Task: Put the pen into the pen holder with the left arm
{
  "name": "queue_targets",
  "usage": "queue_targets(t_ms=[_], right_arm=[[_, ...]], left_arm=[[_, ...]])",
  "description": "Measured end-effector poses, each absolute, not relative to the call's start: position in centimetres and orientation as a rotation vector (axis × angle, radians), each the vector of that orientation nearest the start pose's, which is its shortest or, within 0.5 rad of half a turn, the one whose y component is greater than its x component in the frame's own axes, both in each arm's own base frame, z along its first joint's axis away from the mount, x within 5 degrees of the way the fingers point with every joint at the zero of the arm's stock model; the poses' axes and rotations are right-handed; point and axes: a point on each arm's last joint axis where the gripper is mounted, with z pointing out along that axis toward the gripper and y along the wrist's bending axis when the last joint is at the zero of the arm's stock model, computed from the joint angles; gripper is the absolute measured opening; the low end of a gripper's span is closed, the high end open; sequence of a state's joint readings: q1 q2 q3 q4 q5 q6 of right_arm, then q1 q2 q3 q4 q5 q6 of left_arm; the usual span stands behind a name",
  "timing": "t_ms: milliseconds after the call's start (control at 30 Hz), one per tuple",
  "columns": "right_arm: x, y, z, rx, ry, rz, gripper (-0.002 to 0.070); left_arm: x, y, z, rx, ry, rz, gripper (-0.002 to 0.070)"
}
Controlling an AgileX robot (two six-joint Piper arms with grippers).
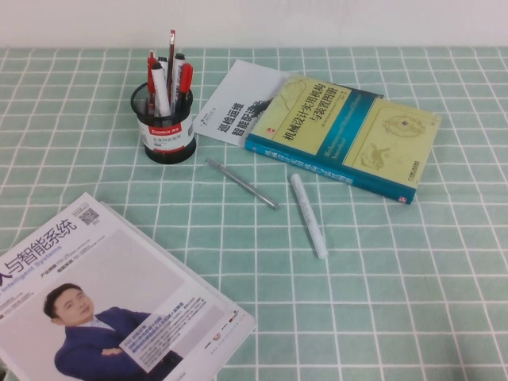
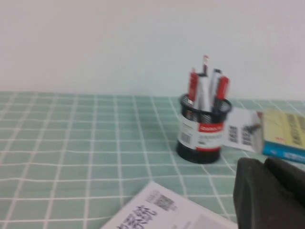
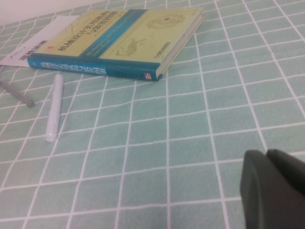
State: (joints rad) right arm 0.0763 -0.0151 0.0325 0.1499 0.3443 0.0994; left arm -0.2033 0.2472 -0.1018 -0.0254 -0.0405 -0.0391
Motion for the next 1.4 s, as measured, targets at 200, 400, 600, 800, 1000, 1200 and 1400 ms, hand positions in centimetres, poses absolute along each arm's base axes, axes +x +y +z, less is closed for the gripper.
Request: queue_targets(t_ms=[200,400,600,800,1000,1200,1400], right_arm=[[5.3,0.9,17.2,0.116,1.846,0.268,-0.0020],[5.3,0.9,17.2,0.116,1.846,0.268,-0.0020],[5.3,0.9,17.2,0.116,1.846,0.268,-0.0020],[5.3,0.9,17.2,0.116,1.846,0.268,-0.0020],[5.3,0.9,17.2,0.116,1.846,0.268,-0.0020],[5.3,0.9,17.2,0.116,1.846,0.268,-0.0020],[5.3,0.9,17.2,0.116,1.846,0.268,-0.0020]], left_arm=[[5.9,-0.8,21.4,0.052,1.491,-0.159,0.0000],[5.6,-0.7,20.1,0.049,1.547,-0.153,0.0000],[5.5,-0.8,18.2,0.060,1.753,-0.148,0.0000],[5.2,-0.8,17.2,0.069,1.872,-0.140,0.0000],[5.2,-0.8,17.2,0.069,1.876,-0.140,0.0000],[5.2,-0.8,17.2,0.069,1.876,-0.140,0.0000],[5.2,-0.8,17.2,0.068,1.876,-0.139,0.0000]])
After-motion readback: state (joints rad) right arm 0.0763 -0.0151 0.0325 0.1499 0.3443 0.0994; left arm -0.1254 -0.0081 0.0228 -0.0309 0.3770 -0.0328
